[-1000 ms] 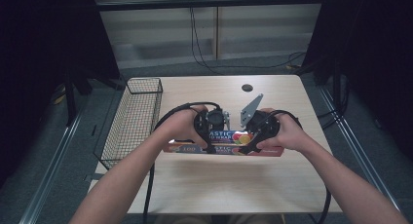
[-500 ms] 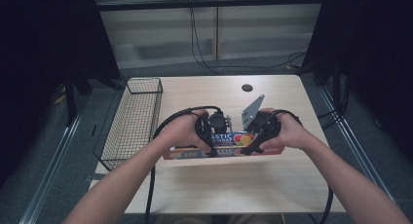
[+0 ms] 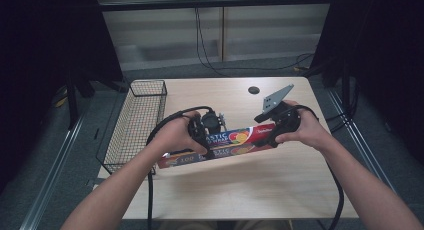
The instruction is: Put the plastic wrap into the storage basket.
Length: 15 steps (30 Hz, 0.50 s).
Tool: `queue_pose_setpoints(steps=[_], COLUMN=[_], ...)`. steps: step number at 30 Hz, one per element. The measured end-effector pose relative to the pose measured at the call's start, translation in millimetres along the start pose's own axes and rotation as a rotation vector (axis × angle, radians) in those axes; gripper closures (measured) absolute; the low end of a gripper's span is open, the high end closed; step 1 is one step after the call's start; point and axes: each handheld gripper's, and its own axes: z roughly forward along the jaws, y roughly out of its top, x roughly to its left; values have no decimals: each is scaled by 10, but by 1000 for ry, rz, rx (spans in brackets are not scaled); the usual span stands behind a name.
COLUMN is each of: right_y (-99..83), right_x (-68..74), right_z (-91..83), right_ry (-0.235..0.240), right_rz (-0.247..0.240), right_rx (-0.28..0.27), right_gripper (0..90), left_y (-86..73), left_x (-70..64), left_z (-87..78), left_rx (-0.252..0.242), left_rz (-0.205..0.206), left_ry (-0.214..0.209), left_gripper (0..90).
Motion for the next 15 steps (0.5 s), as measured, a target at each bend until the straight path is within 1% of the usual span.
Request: queue_pose_setpoints(steps=[1,2,3,4,5,6,7,8,9,10,11,12,13,14,15], right_y=[0,-24,-24,-48,-54,-54,-59,-59,-65,-78,-85,-92,-92,-97,-107], right_x=[0,-29,-29,-53,-58,-58,-73,-73,-82,-101,-107,-116,-116,-124,-132], right_z=[0,-49,-49,-92,-106,-106,-130,-130,-136,-150,-161,-169,-169,-174,-180], right_ry=[0,-5,-5,-26,-37,-37,-58,-58,-70,-73,-74,-83,-83,-84,-89], right_rz=[0,16,16,33,33,33,50,50,54,79,87,90,90,94,89], right_rx=[0,-23,-23,-46,-69,-69,-75,-75,-83,-101,-113,-123,-123,-123,-120], right_gripper=[115,114,114,100,100,100,96,96,94,93,90,90,90,88,85], left_y=[0,-54,-54,-81,-123,-123,-159,-159,-180,-215,-215,-257,-257,-275,-299], left_x=[0,22,22,36,56,56,64,64,74,89,89,104,104,112,108], left_z=[0,-23,-23,-37,-58,-58,-57,-57,-62,-70,-70,-80,-80,-90,-80], left_rx=[0,-11,-11,-20,-18,-18,-32,-32,-31,-40,-40,-43,-43,-34,-44], left_rz=[0,-26,-26,-45,-53,-53,-86,-86,-83,-118,-118,-133,-133,-144,-152], left_ry=[0,5,5,9,21,21,9,9,21,7,7,8,8,-6,17], left_gripper=[429,428,428,428,428,428,428,428,428,428,428,427,427,427,427])
